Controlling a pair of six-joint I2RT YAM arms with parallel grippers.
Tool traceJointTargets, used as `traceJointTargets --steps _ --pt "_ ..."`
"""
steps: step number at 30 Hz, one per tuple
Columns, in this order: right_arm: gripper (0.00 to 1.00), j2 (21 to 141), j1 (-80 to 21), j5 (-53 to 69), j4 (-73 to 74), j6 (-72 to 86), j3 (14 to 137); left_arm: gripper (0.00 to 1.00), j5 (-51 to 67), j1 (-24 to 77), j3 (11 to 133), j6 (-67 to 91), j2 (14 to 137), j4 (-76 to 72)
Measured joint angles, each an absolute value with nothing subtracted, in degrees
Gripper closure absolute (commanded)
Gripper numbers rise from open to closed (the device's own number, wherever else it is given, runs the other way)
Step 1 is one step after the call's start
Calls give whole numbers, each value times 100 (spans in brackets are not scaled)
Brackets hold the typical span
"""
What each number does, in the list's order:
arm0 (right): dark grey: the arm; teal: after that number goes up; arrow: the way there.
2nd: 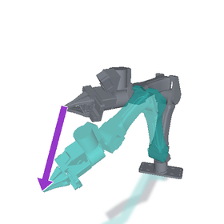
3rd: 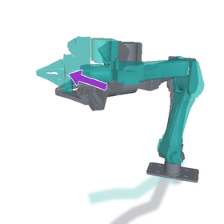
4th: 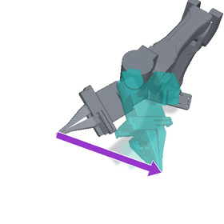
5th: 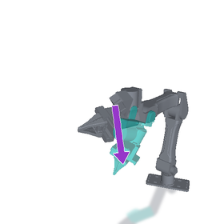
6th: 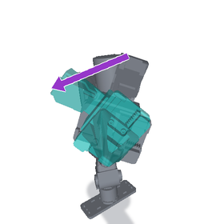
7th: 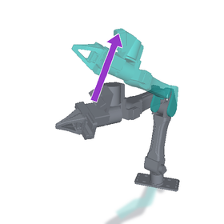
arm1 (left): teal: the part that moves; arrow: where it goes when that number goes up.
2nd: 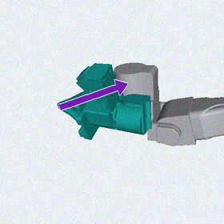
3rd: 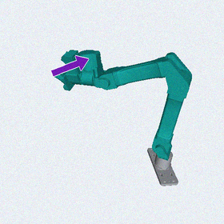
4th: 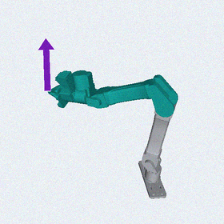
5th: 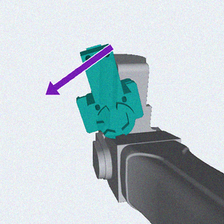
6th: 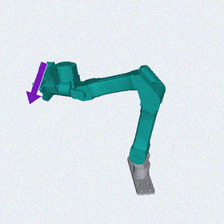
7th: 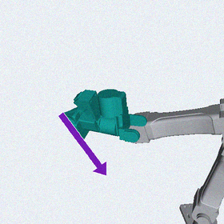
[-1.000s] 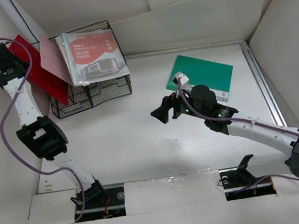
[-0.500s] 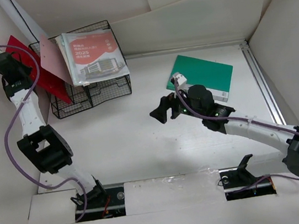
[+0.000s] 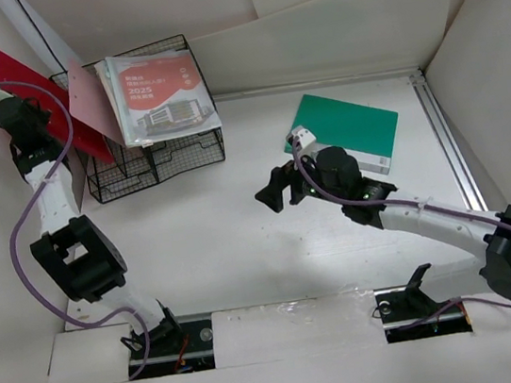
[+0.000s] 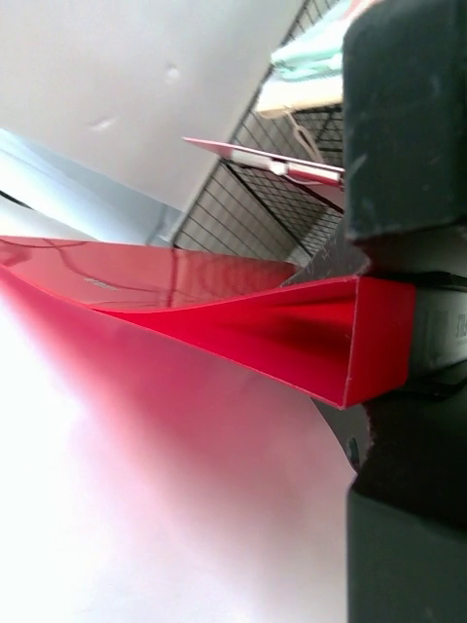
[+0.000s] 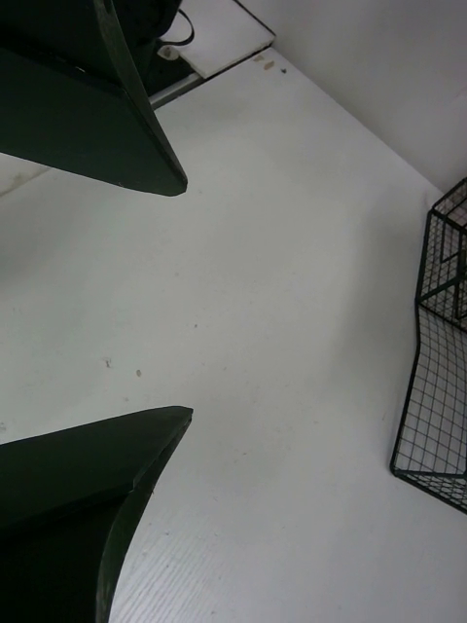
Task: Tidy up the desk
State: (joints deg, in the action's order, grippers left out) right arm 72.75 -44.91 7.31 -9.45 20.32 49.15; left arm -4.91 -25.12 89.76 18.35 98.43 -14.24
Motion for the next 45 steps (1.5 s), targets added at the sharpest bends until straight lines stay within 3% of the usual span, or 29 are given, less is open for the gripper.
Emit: traceJointTargets --steps 13,33,45 --pt "5 7531 -4510 596 -945 1879 4958 100 -493 -2510 8875 1647 10186 -2519" --pt "5 7658 -4510 561 -943 1815 4980 100 -1308 -2012 7585 1157 10326 -4517" --pt "5 7507 -4510 543 -941 1815 4980 100 -2091 -1675 6563 1164 9806 -5404"
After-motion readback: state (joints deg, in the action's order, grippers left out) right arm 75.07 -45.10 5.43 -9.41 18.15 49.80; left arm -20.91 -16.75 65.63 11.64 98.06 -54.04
